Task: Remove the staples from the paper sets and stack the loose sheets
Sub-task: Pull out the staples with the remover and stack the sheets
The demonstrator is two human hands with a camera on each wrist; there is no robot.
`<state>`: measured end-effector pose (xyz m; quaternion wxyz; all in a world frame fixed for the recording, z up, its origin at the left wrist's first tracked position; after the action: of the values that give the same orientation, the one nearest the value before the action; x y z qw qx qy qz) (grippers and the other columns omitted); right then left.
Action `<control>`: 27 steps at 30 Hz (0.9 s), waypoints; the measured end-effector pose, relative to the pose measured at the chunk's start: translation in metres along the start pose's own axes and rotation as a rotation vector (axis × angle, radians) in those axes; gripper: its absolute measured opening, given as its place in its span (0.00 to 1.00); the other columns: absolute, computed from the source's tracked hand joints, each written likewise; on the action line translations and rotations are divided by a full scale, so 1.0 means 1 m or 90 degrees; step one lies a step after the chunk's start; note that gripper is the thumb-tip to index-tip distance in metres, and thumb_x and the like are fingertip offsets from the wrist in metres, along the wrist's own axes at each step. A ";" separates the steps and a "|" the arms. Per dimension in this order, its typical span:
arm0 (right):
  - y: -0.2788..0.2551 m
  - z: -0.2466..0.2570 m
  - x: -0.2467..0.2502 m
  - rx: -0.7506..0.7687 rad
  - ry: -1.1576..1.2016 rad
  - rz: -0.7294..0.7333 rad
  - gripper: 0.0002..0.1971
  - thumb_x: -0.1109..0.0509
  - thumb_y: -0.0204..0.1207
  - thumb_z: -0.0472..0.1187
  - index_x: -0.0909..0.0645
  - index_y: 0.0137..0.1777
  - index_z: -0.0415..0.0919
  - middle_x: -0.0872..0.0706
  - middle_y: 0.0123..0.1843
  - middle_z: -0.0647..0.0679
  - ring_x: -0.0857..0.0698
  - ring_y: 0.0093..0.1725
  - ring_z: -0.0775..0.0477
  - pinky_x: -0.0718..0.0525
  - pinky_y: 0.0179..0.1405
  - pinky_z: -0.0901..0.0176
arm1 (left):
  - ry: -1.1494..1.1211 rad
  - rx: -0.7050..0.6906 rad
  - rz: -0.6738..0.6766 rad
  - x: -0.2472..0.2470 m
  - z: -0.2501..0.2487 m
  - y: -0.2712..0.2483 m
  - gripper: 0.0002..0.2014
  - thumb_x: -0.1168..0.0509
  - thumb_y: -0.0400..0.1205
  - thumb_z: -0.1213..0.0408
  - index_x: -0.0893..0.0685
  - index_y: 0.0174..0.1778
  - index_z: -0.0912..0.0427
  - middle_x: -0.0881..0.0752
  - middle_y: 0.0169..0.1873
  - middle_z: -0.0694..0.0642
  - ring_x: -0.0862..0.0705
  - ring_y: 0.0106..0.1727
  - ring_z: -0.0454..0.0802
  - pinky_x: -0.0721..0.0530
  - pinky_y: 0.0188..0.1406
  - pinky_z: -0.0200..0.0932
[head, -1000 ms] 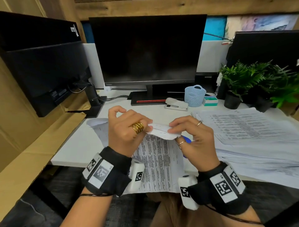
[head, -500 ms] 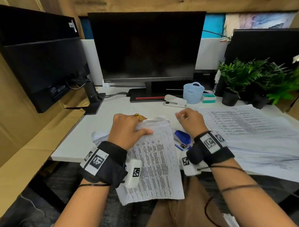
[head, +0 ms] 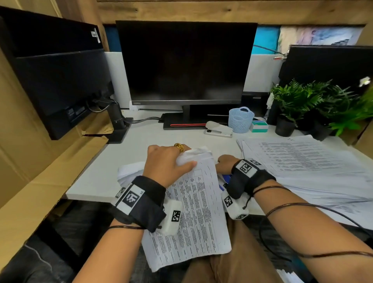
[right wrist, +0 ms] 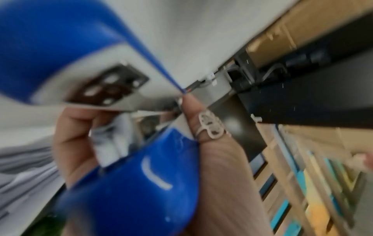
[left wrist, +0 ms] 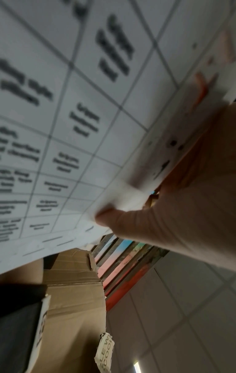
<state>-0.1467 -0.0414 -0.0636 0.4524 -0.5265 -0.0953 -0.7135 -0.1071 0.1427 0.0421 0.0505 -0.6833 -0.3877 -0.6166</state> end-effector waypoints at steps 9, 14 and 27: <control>-0.030 -0.016 0.038 0.012 0.929 -0.203 0.15 0.28 0.76 0.45 0.25 0.59 0.43 0.17 0.49 0.42 0.16 0.49 0.42 0.16 0.55 0.41 | 0.069 0.011 0.020 -0.002 -0.010 -0.003 0.21 0.50 0.82 0.39 0.17 0.53 0.47 0.27 0.28 0.44 0.29 0.38 0.46 0.41 0.54 0.45; -0.046 -0.002 0.030 0.026 0.963 -0.214 0.15 0.32 0.76 0.55 0.26 0.59 0.51 0.16 0.59 0.42 0.17 0.61 0.40 0.21 0.65 0.39 | 0.101 0.026 0.006 0.000 -0.018 -0.003 0.21 0.48 0.82 0.41 0.23 0.34 0.53 0.32 0.22 0.45 0.29 0.35 0.48 0.42 0.55 0.45; -0.067 0.013 0.026 0.056 1.118 -0.249 0.06 0.29 0.75 0.47 0.22 0.39 0.53 0.21 0.37 0.49 0.20 0.41 0.48 0.19 0.62 0.36 | -0.077 -0.019 0.062 -0.012 -0.030 -0.003 0.22 0.40 0.74 0.34 0.22 0.46 0.50 0.21 0.38 0.44 0.27 0.42 0.46 0.42 0.51 0.44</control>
<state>-0.1890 -0.0095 -0.0140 0.2524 0.2517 0.1697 -0.9188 -0.1319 0.1227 0.0374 0.0466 -0.7380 -0.3471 -0.5768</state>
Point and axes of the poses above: each hand's wrist, its own y-axis towards the middle knuckle, its own x-axis out of the back of the hand, z = x × y, the point moved 10 cm from there along y, towards the middle knuckle
